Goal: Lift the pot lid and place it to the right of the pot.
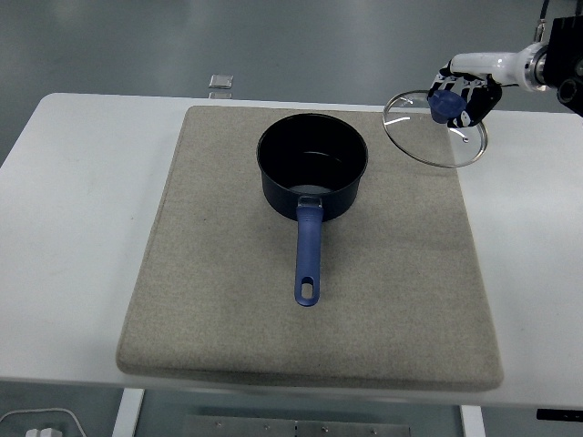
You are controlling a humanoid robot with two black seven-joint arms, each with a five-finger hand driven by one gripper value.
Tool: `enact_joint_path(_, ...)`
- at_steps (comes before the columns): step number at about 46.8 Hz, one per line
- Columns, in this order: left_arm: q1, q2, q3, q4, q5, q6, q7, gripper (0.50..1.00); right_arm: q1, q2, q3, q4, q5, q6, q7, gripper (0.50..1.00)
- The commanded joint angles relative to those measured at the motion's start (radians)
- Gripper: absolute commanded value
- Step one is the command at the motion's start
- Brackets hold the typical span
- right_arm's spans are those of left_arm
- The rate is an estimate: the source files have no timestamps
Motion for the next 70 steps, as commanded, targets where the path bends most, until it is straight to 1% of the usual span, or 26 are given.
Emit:
enact_joint_path(1,0.000,0.000,-0.001,0.000,0.000,0.000,0.000,1.000,-0.012,0.007,0.000,-0.001,0.000,-0.008,0.000,0.500)
enact_joint_path(7,-0.001,0.000,-0.001,0.000,0.000,0.000,0.000,1.000,-0.032,0.011,-0.008,-0.004,-0.008,-0.021,0.000,0.500)
enact_joint_path(11,0.000,0.000,0.001,0.000,0.000,0.000,0.000,1.000,-0.045,0.027,-0.015,-0.008,-0.012,-0.048,0.000,0.500)
enact_joint_path(14,0.000,0.000,0.001,0.000,0.000,0.000,0.000,1.000,-0.058,0.037,-0.020,-0.008,-0.012,-0.057,0.000,0.500)
enact_joint_path(29,-0.001,0.000,-0.001,0.000,0.000,0.000,0.000,1.000,-0.071,0.042,-0.018,-0.007,-0.011,-0.056,0.000,0.500)
enact_joint_path(36,0.000,0.000,-0.001,0.000,0.000,0.000,0.000,1.000,-0.085,0.067,-0.018,-0.007,-0.011,-0.056,0.000,0.500)
enact_joint_path(43,0.000,0.000,-0.001,0.000,0.000,0.000,0.000,1.000,-0.095,0.070,-0.015,-0.007,-0.011,-0.059,0.000,0.500)
enact_joint_path(45,-0.001,0.000,-0.001,0.000,0.000,0.000,0.000,1.000,-0.095,0.071,-0.014,-0.007,-0.011,-0.059,0.000,0.537)
enact_joint_path(47,-0.001,0.000,0.001,0.000,0.000,0.000,0.000,1.000,-0.095,0.071,-0.012,-0.007,-0.011,-0.059,0.000,0.558)
enact_joint_path(49,0.000,0.000,-0.001,0.000,0.000,0.000,0.000,1.000,-0.095,0.071,-0.011,-0.007,-0.009,-0.059,0.000,0.619)
enact_joint_path(51,0.000,0.000,-0.001,0.000,-0.001,0.000,0.000,1.000,-0.097,0.071,-0.009,-0.007,-0.006,-0.059,0.001,0.698)
enact_joint_path(57,-0.001,0.000,-0.001,0.000,0.000,0.000,0.000,1.000,-0.097,0.071,-0.008,-0.005,0.008,-0.051,0.001,0.837)
enact_joint_path(58,-0.001,0.000,-0.001,0.000,0.000,0.000,0.000,1.000,-0.097,0.071,-0.008,-0.005,0.008,-0.051,0.001,0.850)
enact_joint_path(62,0.000,0.000,-0.001,0.000,0.000,0.000,0.000,1.000,-0.101,0.071,-0.006,-0.005,0.008,-0.047,0.004,0.860)
enact_joint_path(70,0.000,0.000,-0.001,0.000,0.000,0.000,0.000,1.000,-0.100,0.073,-0.001,-0.002,0.008,-0.047,0.009,0.860)
